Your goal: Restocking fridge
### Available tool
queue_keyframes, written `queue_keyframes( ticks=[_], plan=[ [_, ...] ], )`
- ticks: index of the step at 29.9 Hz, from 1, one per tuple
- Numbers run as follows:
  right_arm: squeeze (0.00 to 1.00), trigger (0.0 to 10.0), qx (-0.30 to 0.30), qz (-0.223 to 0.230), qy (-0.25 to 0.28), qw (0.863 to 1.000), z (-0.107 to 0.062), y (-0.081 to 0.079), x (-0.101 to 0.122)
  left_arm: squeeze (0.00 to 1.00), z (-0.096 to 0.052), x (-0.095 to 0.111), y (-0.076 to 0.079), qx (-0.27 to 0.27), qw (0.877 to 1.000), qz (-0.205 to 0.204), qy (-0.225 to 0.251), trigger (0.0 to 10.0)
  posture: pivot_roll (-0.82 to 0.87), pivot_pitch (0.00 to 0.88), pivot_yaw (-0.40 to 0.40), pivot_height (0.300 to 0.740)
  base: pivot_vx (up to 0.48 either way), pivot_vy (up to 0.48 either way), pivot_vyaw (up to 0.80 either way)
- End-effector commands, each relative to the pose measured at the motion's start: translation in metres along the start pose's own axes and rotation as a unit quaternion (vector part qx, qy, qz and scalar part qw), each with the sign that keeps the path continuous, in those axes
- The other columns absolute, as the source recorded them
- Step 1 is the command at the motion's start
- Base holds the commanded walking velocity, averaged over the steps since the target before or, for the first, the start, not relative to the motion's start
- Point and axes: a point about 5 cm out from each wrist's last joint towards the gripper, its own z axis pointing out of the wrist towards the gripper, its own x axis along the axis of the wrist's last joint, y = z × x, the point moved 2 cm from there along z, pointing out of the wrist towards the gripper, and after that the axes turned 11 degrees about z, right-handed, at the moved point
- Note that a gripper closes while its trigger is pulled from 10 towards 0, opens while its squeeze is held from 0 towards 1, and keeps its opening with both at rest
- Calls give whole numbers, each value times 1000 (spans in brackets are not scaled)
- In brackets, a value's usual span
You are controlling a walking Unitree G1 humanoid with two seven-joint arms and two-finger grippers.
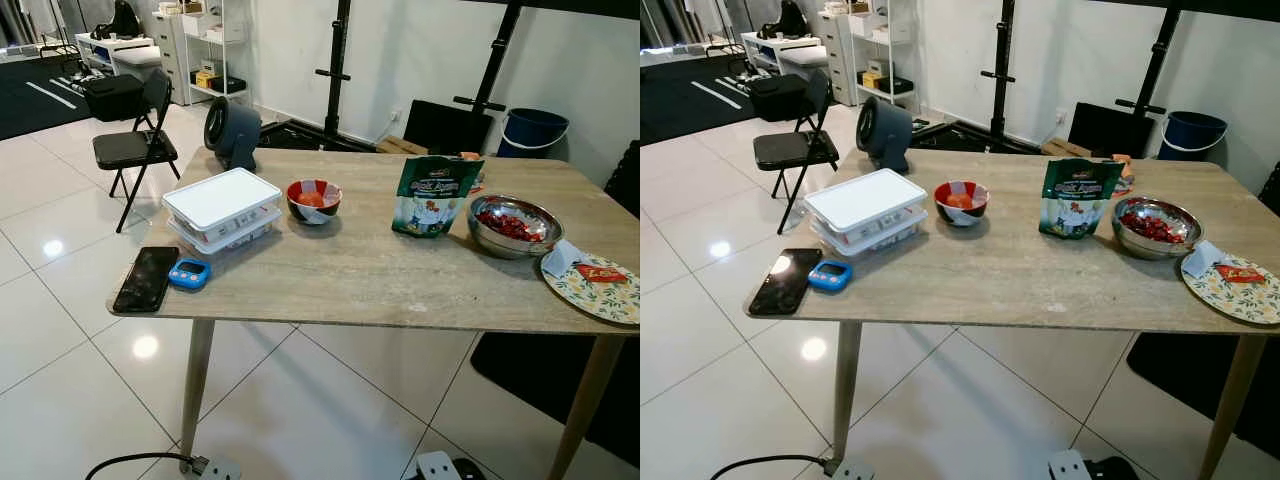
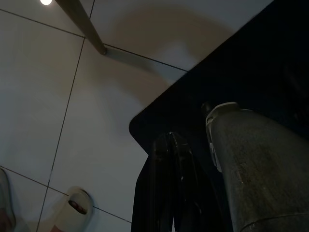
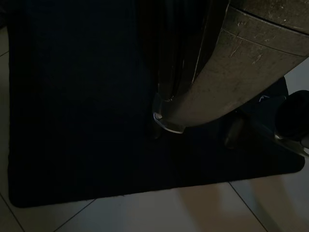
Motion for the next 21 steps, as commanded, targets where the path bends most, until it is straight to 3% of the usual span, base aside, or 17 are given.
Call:
queue_keyframes(
  ticks=[1, 11, 12, 14, 21],
  plan=[
    [0, 10000, -3, -7, -7, 1000, -1, 3, -2, 0, -2, -14, 14, -23, 999, 5, -28, 10000, 16, 0, -66, 740, 0, 0, 0],
    [0, 10000, -3, -4, -5, 1000, -1, 3, -2, 0, -2, -15, 16, -25, 999, 3, -28, 10000, 13, 0, -64, 740, 0, 0, 0],
    [0, 10000, -12, -26, 3, 1000, -1, 4, 0, 0, -2, -16, 16, -25, 999, 3, -29, 10000, 14, 0, -62, 740, 0, 0, 0],
    [0, 10000, -12, -27, 9, 1000, -1, 4, 2, 0, -2, -16, 16, -25, 999, 3, -29, 10000, 14, 0, -62, 740, 0, 0, 0],
    [0, 10000, 37, 20, 81, 996, 0, -6, 35, 0, -2, -13, 12, -22, 999, 4, -26, 10000, 11, 0, -52, 740, 0, 0, 0]
  ],
)
